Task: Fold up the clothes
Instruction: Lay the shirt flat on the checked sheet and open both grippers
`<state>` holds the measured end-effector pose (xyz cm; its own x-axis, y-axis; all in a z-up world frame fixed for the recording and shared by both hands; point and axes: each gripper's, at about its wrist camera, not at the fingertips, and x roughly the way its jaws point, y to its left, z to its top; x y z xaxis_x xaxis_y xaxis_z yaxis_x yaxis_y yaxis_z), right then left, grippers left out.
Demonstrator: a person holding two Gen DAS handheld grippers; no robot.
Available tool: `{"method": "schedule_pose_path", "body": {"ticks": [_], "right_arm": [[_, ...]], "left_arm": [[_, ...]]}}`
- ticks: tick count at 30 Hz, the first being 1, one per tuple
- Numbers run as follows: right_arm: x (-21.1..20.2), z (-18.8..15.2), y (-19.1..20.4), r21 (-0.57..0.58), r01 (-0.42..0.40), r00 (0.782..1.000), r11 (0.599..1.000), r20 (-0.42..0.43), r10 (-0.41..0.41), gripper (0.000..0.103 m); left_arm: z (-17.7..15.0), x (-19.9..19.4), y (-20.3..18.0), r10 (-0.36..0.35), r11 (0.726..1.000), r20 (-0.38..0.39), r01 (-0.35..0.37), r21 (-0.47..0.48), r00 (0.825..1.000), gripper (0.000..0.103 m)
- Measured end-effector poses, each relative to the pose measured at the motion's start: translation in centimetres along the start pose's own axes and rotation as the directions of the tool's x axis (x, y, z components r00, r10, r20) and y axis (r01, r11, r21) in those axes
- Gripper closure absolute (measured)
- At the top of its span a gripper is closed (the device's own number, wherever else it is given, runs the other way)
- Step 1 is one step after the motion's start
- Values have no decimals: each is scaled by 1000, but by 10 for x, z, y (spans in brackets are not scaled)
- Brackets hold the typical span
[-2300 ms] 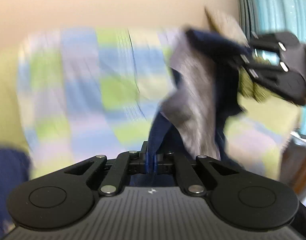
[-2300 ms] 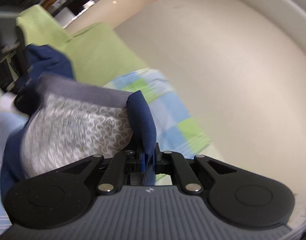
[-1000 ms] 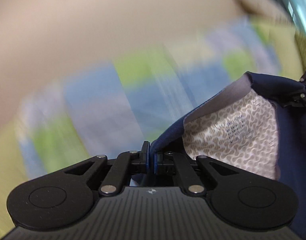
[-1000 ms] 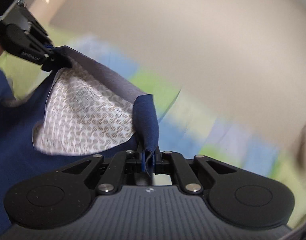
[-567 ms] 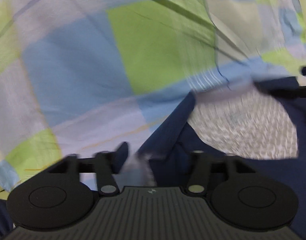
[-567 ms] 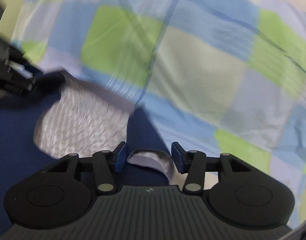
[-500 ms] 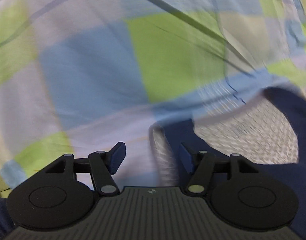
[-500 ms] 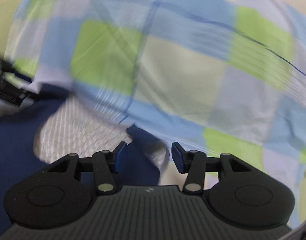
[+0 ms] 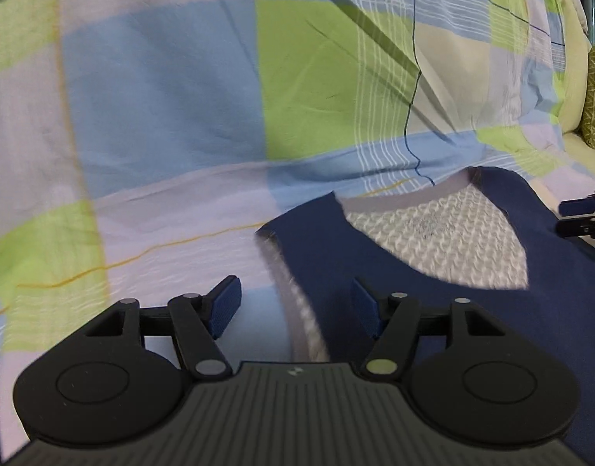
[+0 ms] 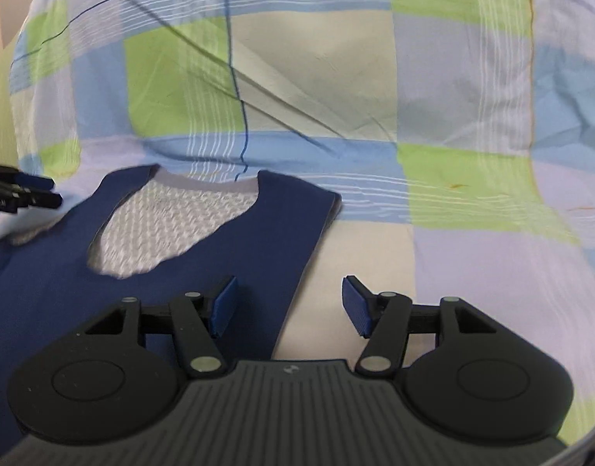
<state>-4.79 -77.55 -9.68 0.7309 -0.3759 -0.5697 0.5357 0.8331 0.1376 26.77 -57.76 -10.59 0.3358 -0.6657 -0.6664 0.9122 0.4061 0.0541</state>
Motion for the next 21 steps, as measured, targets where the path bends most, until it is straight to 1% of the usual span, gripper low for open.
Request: {"method": "schedule_pose_path", "body": {"ticks": [2,4,5,7,8,9,10,11,12,13,14,15,17,19,21], "right_arm": [[15,3,-7,31,-16,1000,999,-8,16,47],[24,6,-9,47,-32,999,998,-9,32,46],[28,7,-10,55,-40,999,998,-9,40,44],[35,10,-11,74,-66,998,995,-5,67,43],[38,12,-13,91,-87,996,992,-2,87,43],[42,14,-14,108,-107,994,988,1,108,44],[45,17,-14,118,-116,993,986,3,117,46],[46,19,-14,124,-122,992,985,4,122,60],[47,20,-14,127,-123,992,984,3,124,81],[48,21,-13,136,-123,992,983,-1,125,92],[48,20,-12,149,-131,991,980,-4,133,98],[46,20,-10,150,-123,992,981,-3,125,99],[36,23,-2,129,-96,995,987,14,95,99],[21,31,9,82,-59,997,995,49,55,100],[1,50,22,21,-32,993,999,116,29,101]], "left_arm": [[4,21,-4,20,999,-14,-20,25,1000,33],[7,39,-8,32,999,-20,-31,38,999,22],[9,44,-7,28,999,-15,-27,29,999,21],[13,54,-4,13,1000,-11,-13,5,1000,21],[15,57,-4,1,1000,-12,-1,-13,1000,23],[15,59,-3,-21,1000,-12,21,-21,1000,28],[14,59,-2,-34,999,-12,34,-20,999,43],[13,59,-4,-61,998,-8,60,-16,998,55],[11,56,-6,-72,997,-2,72,-12,997,64],[10,53,-7,-75,997,5,75,-10,997,90],[8,50,-8,-78,997,12,78,-8,997,96],[6,46,-8,-78,997,21,78,-7,997,97],[4,27,-7,-66,998,78,67,-11,995,98],[8,2,-3,-48,999,143,51,-19,989,98],[20,-20,1,-29,999,203,34,-21,979,98]]}}
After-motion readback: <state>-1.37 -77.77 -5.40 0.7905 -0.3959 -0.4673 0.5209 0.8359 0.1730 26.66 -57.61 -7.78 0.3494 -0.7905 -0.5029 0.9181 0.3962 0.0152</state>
